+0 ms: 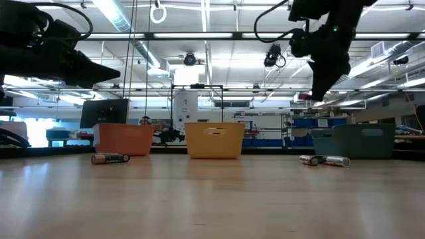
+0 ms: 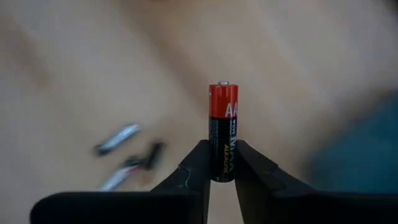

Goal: Sort batteries
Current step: Put the orange battery into the blue bin

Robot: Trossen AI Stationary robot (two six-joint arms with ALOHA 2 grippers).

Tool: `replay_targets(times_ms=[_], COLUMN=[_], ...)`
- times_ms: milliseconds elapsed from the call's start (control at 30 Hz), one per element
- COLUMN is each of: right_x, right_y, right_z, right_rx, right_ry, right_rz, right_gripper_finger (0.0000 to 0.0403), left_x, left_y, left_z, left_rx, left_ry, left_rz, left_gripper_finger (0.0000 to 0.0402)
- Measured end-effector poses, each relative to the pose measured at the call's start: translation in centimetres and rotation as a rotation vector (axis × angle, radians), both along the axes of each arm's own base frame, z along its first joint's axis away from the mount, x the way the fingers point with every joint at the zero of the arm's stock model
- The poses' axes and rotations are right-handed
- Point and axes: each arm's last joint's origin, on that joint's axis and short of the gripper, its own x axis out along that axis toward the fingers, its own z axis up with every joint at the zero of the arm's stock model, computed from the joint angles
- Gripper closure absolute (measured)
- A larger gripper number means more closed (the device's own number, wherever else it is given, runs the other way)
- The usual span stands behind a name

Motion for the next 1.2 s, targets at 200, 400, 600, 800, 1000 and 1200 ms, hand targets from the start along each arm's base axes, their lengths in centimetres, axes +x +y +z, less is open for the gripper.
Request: replay_targets(times_ms=[200, 400, 600, 800, 1000, 1200], right_x=[-2.2, -4.5, -5.9, -6.6, -7.6, -8.0], right_y=[-4.0, -7.1, -8.2, -8.6, -8.8, -8.9], right_z=[0.8, -0.7, -3.0, -5.7, -7.4, -8.0], right_rx=[-0.045, -0.021, 0.017, 0.062, 0.085, 0.086], right_ry=[0.113, 0.158, 0.158, 0.111, 0.117, 0.114], right_rz=[-0.207, -0.399, -0.529, -0.573, -0.608, -0.627], right_gripper_finger=[0.0344, 0.0345, 0.0344, 0.0345, 0.0343, 0.0336], left_x=[0.0, 0.0, 0.0, 0.0, 0.0, 0.0], left_y=[0.0, -0.1, -0.1, -0.1, -0.1, -0.1], left_z=[0.0, 0.1, 0.1, 0.1, 0.1, 0.2], left_rx=[-0.004, -0.027, -0.060, -0.178, -0.237, -0.300], left_ry=[-0.003, -0.016, -0.025, -0.059, -0.071, -0.097], left_rz=[-0.007, -0.019, -0.020, -0.020, -0.045, -0.049], left_gripper_finger=[0.0386, 0.0386, 0.0386, 0.0386, 0.0386, 0.0386])
